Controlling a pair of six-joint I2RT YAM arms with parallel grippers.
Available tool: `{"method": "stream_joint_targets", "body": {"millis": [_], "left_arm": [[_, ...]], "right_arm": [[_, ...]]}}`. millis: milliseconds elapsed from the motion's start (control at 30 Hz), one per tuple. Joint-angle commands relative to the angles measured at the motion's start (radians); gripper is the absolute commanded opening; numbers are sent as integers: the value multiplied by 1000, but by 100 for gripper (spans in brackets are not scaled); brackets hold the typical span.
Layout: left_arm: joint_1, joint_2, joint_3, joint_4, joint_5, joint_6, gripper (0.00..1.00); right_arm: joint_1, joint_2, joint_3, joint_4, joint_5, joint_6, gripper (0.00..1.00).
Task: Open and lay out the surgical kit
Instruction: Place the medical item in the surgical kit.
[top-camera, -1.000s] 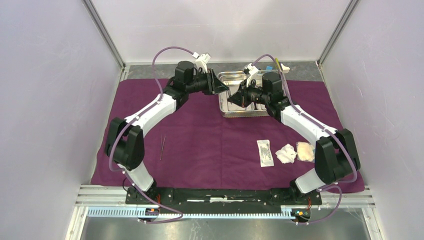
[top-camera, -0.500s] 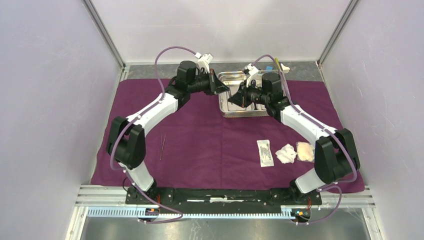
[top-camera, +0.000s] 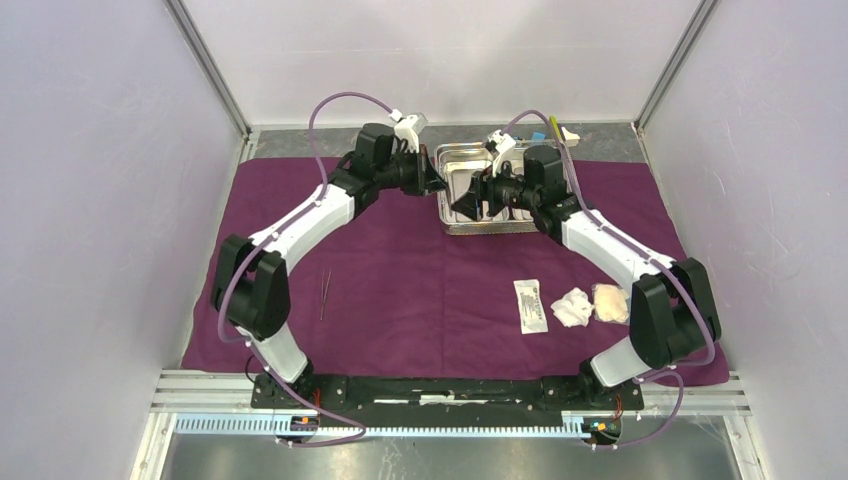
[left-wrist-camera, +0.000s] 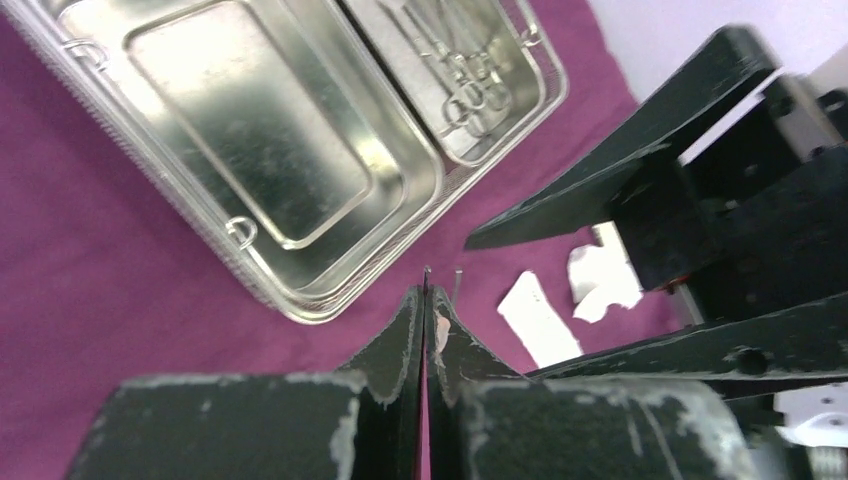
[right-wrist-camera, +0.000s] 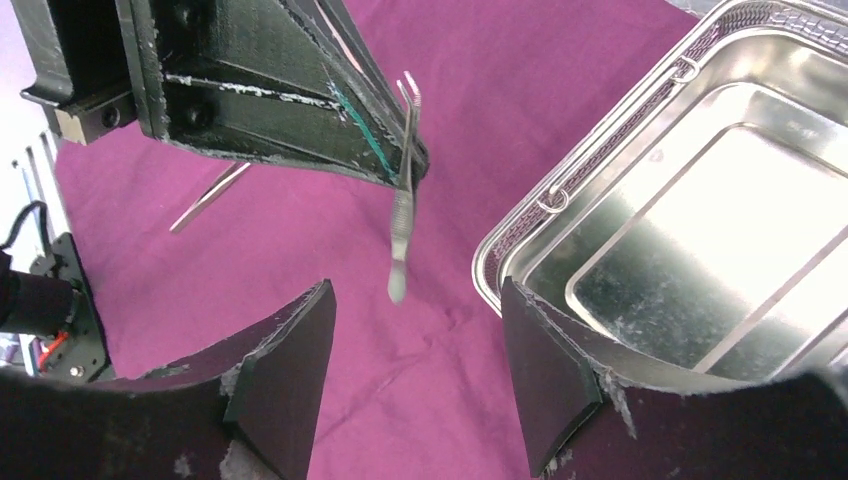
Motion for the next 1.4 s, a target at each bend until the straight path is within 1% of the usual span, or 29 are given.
{"method": "stream_joint_targets", "body": {"millis": [0, 200, 300, 400, 533, 700, 833, 1033, 1200, 1367], "left_arm": [[8, -96, 24, -173, -80, 229, 2], [75, -124, 20, -549, -99, 437, 2], [110, -139, -6, -724, -146, 547, 2], [154, -158, -55, -825, -213, 615, 2], [244, -145, -107, -920, -252, 667, 2], [353, -100, -143, -980, -287, 722, 2], [430, -59, -167, -994, -330, 763, 2], [544, 13, -174, -990, -343, 788, 2], [600, 61, -179, -978, -326, 785, 2], [625, 98, -185, -966, -306, 769, 2]], "right_arm": [[3, -61, 23, -29, -11, -108, 69], [-3, -104, -15, -77, 10, -263, 71], [-9, -129, -73, -69, 41, -312, 71], [-26, -144, -128, -30, 53, -325, 72], [-66, -133, -166, 9, 3, -301, 72], [-86, -129, -192, 22, -32, -293, 72], [-89, -117, -194, 26, -54, -287, 72], [-94, -113, -198, 29, -72, -286, 72], [-106, -114, -207, 29, -85, -286, 72], [-112, -108, -209, 30, -97, -285, 72]]}}
